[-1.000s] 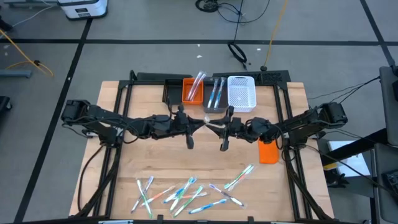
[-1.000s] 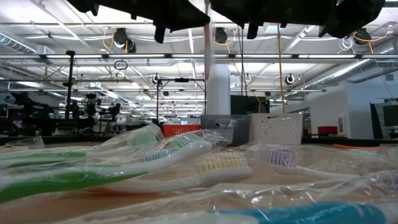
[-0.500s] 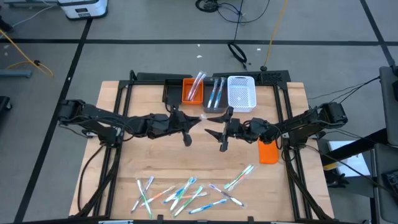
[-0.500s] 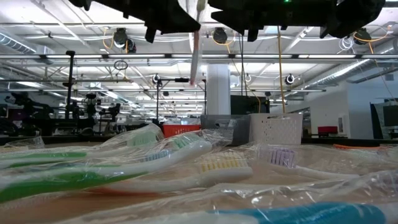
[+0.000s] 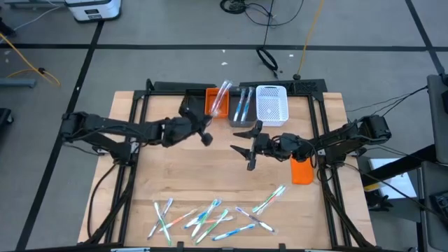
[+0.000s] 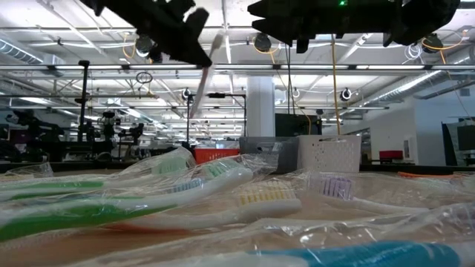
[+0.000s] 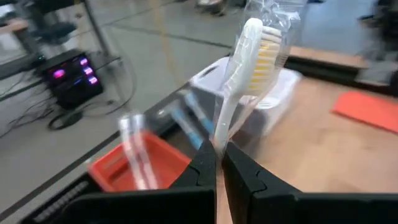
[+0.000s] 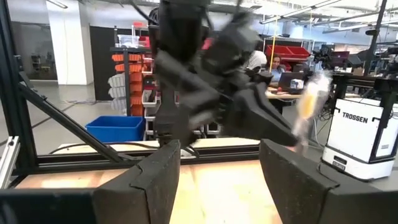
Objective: Pick & Place Toothbrushes
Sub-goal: Put the orange toothbrush into the black bin
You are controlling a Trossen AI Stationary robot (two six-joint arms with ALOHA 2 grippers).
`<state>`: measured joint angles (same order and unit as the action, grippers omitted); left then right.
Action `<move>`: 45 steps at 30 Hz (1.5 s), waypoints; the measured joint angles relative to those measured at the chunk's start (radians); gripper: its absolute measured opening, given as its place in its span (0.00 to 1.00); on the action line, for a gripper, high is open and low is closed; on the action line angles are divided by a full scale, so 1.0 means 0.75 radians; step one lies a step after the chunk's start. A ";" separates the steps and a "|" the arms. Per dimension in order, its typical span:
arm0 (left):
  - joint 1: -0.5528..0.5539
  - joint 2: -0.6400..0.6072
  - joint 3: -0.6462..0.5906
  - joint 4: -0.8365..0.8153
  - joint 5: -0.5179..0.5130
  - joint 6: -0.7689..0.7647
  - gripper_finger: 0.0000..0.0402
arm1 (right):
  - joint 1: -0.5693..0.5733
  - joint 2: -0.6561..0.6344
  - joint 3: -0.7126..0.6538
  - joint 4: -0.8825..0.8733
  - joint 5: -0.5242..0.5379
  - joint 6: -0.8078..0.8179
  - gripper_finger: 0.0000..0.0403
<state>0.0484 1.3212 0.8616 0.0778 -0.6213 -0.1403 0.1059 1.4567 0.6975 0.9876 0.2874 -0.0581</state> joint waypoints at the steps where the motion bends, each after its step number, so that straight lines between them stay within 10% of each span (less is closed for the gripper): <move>1: 0.029 -0.001 0.000 -0.017 0.000 -0.006 0.00 | 0.000 0.000 0.000 -0.004 -0.001 0.015 0.53; 24: 0.680 0.001 0.000 -0.211 0.338 -0.061 0.00 | 0.001 0.000 -0.001 -0.058 -0.003 0.042 0.52; 45: 0.831 0.278 -0.002 -0.091 0.514 -0.096 0.01 | 0.001 0.000 -0.001 -0.078 -0.003 0.042 0.53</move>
<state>0.6718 1.5299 0.8604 0.0093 -0.2355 -0.2127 0.1066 1.4567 0.6971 0.9295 0.2855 -0.0265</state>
